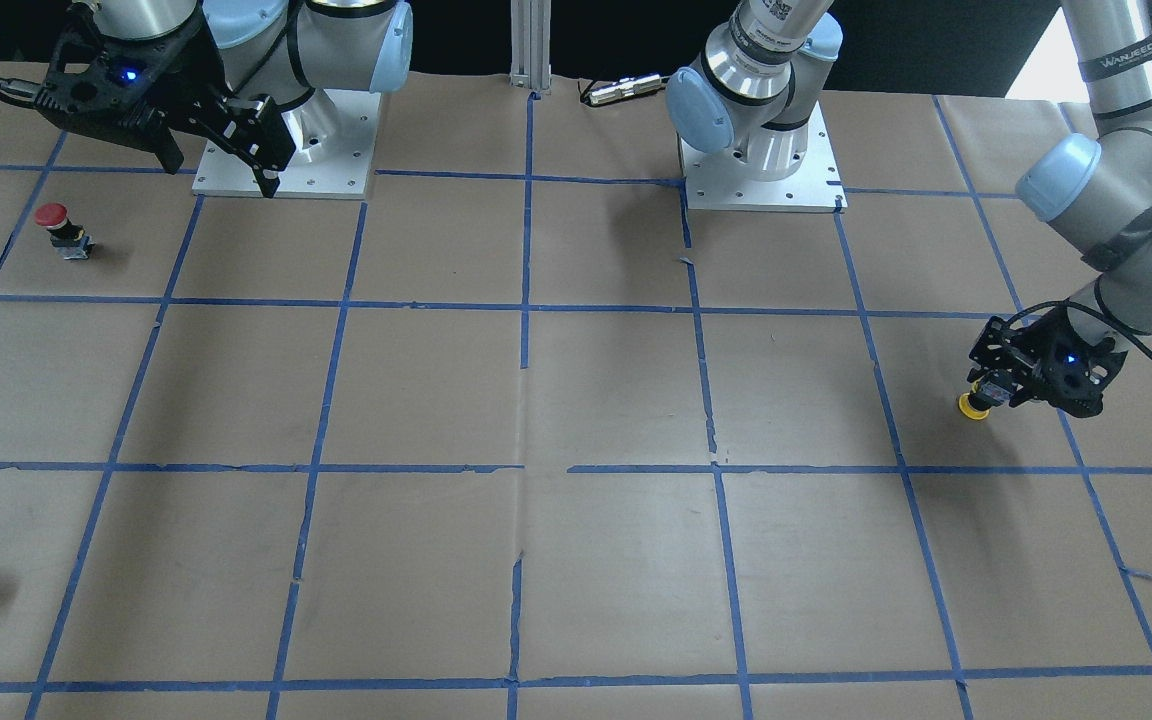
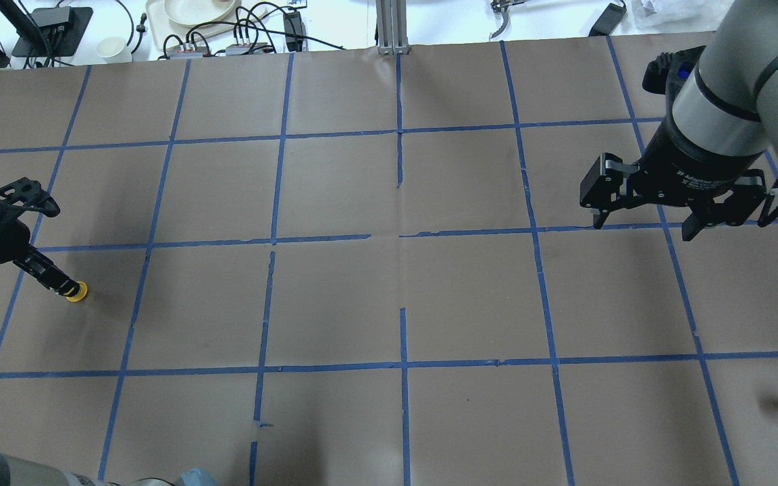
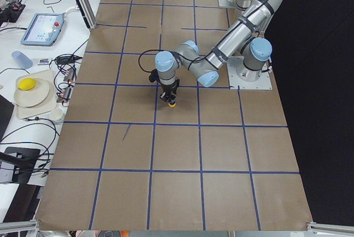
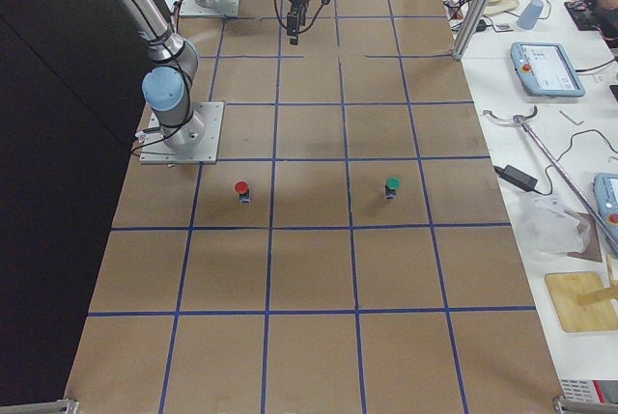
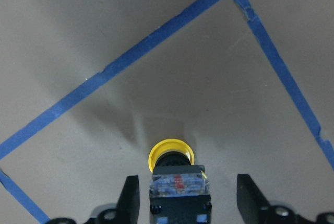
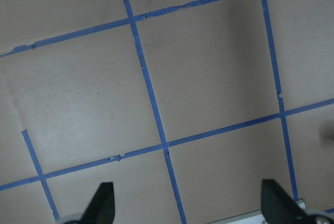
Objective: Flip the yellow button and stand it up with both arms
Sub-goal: 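Lift the yellow button toward the right gripper while the right arm approaches, then close the right gripper on the yellow button held by the left gripper, then open the left gripper and pull it back while the right gripper holds the button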
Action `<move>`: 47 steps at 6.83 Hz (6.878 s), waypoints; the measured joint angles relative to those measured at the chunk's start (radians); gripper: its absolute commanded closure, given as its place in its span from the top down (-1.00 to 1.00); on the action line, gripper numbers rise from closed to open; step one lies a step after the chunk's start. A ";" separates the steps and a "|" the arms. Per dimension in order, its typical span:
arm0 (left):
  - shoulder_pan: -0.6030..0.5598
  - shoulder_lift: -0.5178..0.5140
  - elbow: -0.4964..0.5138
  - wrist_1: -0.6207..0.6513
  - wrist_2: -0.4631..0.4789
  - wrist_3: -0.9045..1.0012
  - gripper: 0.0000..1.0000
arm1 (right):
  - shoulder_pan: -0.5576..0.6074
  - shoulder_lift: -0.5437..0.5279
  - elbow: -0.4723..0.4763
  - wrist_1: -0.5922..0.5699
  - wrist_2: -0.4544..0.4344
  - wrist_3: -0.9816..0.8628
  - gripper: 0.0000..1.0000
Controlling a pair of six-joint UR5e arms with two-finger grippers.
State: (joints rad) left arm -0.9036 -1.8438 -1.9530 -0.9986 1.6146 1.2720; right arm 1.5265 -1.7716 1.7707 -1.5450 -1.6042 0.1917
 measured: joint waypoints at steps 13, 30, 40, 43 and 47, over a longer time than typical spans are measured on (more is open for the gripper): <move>-0.367 0.176 0.111 -0.972 -1.046 -0.446 -0.64 | 0.002 0.097 -0.064 -0.048 0.248 0.103 1.00; -0.618 0.282 0.016 -1.031 -1.705 -0.484 -0.64 | -0.005 0.101 -0.061 -0.053 0.836 0.771 0.95; -0.618 0.282 0.017 -1.032 -1.695 -0.508 0.90 | -0.007 0.100 -0.054 -0.047 0.903 0.787 -0.33; -0.607 0.281 0.023 -1.033 -1.676 -0.520 0.90 | -0.041 0.103 -0.058 -0.051 0.867 0.764 -0.33; -0.503 0.266 0.075 -1.022 -1.525 -0.605 0.90 | -0.176 0.117 -0.048 -0.038 0.579 0.421 -0.33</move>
State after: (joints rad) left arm -1.4062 -1.5779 -1.8784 -2.0208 0.0900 0.6668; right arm 1.3502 -1.6546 1.7230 -1.5827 -1.0248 0.6132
